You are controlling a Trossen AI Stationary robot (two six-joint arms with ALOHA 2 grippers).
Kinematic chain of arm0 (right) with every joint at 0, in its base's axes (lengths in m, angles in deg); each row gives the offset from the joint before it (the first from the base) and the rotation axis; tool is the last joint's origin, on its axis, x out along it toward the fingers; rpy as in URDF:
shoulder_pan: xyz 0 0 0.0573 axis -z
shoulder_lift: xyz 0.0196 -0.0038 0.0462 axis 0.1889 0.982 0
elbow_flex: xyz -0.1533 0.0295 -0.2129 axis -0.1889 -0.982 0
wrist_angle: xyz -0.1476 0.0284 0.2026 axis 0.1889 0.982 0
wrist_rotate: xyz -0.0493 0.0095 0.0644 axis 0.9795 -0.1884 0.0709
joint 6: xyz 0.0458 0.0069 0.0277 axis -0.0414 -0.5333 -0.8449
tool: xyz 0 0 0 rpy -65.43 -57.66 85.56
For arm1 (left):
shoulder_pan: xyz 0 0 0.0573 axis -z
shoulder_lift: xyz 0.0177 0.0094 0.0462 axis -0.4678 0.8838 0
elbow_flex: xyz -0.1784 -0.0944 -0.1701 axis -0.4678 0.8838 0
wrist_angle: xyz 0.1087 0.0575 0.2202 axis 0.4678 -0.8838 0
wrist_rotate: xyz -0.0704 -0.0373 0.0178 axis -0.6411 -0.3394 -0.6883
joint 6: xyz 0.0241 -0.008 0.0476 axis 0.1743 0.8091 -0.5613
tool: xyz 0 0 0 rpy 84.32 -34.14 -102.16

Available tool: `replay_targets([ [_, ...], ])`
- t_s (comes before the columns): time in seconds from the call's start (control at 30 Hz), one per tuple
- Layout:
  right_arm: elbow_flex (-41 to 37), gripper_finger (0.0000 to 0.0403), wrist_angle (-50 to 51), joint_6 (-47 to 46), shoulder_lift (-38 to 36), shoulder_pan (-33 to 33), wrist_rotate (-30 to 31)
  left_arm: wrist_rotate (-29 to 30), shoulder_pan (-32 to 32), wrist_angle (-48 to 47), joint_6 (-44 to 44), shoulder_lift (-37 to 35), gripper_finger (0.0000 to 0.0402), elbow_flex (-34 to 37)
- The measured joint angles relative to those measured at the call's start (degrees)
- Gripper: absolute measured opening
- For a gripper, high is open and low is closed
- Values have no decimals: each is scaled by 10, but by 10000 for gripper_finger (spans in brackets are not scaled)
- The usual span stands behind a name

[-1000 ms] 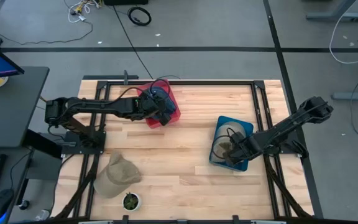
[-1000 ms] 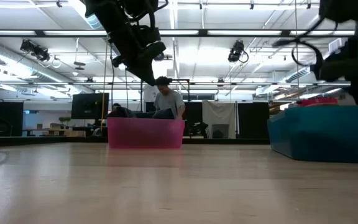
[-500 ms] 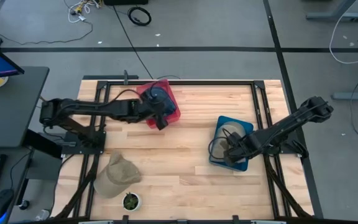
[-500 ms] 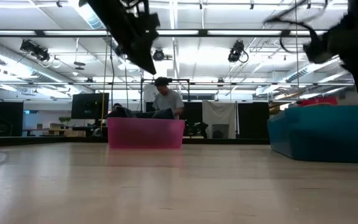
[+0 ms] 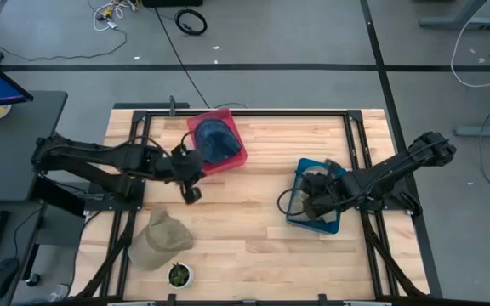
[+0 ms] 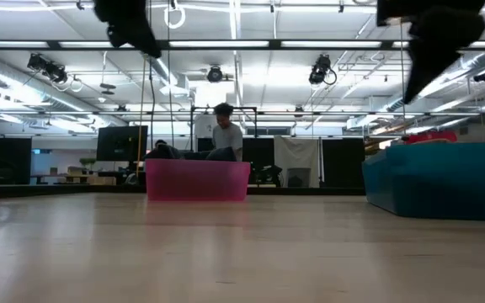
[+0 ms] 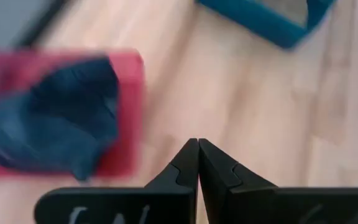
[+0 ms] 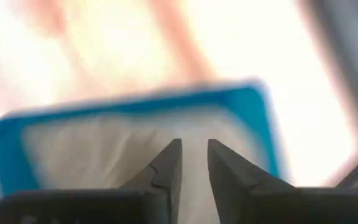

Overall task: Pick & Place hat
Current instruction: Put the brown cap into the blue bin

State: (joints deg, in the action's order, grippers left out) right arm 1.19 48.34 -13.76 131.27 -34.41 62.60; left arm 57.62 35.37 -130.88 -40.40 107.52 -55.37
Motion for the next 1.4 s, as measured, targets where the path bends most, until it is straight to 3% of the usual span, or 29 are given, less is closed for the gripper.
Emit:
replay_targets([
  [0.13,0,87,-79,120,0,11,109,-42,29,-51,63,1,14,0],
  [0.37,0,89,-278,352,0,57,132,-89,68,-110,185,1,28,0],
  [0.63,0,89,-354,445,10,136,54,-108,105,-190,395,1,126,0],
  [0.83,0,105,-377,485,53,203,-36,-137,164,-301,614,5,184,0],
  [1.13,0,172,-496,576,147,254,-177,-142,270,-350,892,31,197,0],
  [1.3,0,199,-532,588,177,254,-180,-145,322,-347,1009,84,197,8],
  [1.4,0,203,-535,600,179,252,-181,-188,345,-336,1080,117,197,27],
])
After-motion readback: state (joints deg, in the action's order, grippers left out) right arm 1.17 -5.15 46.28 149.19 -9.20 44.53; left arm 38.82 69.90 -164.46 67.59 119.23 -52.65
